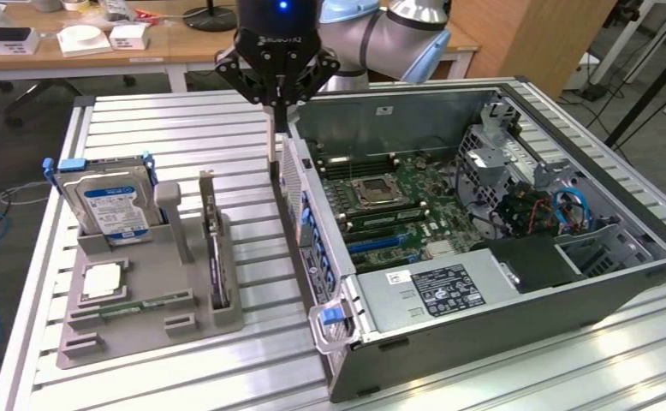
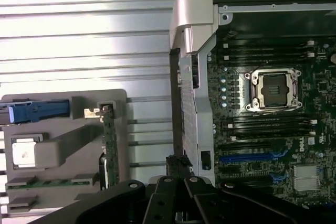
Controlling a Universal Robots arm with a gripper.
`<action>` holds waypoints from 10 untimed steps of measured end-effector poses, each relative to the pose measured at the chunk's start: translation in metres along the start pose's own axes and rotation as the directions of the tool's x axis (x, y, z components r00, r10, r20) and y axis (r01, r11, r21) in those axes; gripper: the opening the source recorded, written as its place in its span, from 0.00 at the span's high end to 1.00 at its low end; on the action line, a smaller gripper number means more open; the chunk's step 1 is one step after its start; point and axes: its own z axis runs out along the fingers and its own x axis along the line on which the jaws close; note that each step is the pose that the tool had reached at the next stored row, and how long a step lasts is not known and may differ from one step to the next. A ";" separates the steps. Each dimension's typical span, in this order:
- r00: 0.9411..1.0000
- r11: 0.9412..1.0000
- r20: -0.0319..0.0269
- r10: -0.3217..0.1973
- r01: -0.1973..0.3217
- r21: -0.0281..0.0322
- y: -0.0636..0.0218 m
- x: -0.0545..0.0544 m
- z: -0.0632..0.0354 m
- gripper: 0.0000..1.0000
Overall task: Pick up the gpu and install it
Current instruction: 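Reach for the gpu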
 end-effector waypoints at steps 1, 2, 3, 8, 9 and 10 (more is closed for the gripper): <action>1.000 1.000 0.000 0.000 0.000 0.000 0.0000 0.001 0.0000 0.89; 1.000 1.000 0.000 0.000 0.000 0.000 -0.0001 0.001 0.0000 0.89; 1.000 1.000 0.000 0.000 0.000 0.000 -0.0002 0.002 0.0000 0.89; 1.000 1.000 0.000 0.000 0.000 0.000 -0.0004 0.006 0.0000 0.89; 1.000 1.000 0.000 0.000 0.000 0.000 -0.0005 0.006 0.0000 0.89; 1.000 1.000 0.000 0.000 0.000 0.000 -0.0005 0.007 0.0000 0.89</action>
